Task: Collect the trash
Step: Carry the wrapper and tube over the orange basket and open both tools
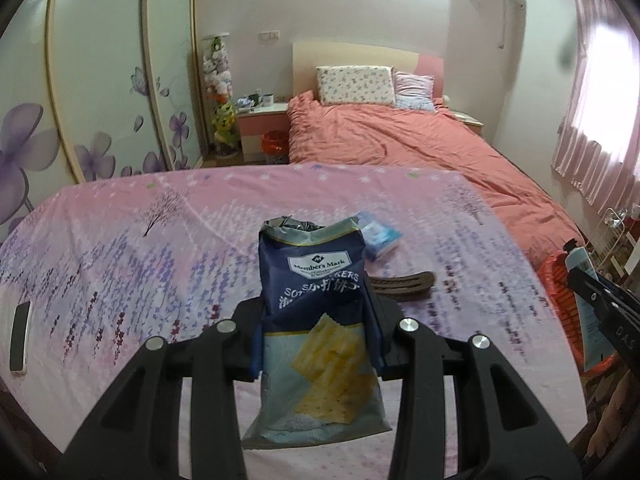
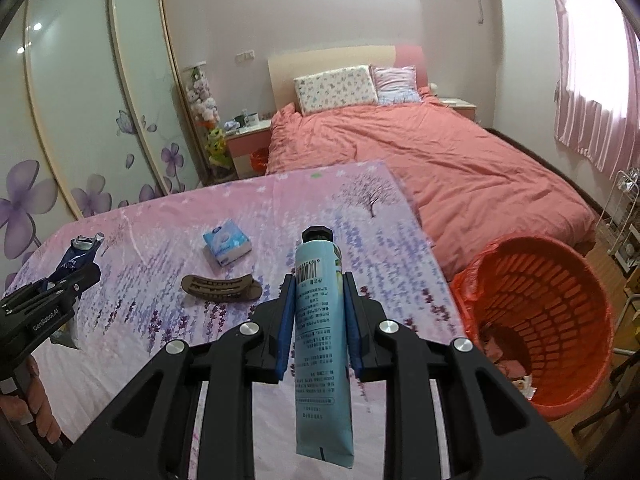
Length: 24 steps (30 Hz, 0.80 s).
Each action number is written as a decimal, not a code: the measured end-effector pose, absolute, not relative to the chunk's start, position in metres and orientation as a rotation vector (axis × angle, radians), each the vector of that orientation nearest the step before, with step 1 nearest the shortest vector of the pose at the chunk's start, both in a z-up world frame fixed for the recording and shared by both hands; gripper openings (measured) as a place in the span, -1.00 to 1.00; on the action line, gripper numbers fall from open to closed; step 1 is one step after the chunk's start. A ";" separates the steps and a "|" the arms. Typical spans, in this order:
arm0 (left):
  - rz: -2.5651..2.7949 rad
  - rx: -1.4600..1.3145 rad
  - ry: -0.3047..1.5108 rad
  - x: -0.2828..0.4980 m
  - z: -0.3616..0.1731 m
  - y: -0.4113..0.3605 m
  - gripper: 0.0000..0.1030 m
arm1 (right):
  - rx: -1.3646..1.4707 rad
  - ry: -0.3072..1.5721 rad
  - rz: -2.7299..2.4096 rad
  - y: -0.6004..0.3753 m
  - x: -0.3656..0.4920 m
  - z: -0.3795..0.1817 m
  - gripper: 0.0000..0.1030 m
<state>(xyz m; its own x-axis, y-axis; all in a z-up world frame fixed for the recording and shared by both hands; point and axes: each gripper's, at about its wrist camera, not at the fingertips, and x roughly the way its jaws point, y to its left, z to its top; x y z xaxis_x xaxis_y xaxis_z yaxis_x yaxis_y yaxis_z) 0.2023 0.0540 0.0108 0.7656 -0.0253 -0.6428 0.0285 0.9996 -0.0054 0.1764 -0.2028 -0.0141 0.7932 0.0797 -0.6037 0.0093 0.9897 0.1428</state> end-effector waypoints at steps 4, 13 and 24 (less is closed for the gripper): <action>-0.067 0.008 0.683 0.197 0.021 0.036 -0.25 | 0.145 0.634 0.022 -0.213 0.168 -0.008 -0.55; -0.158 0.046 0.656 0.187 0.034 -0.018 -0.25 | 0.167 0.603 -0.030 -0.250 0.154 -0.001 -0.55; -0.315 0.081 0.667 0.185 0.032 -0.102 -0.25 | 0.212 0.593 -0.129 -0.313 0.142 -0.010 -0.55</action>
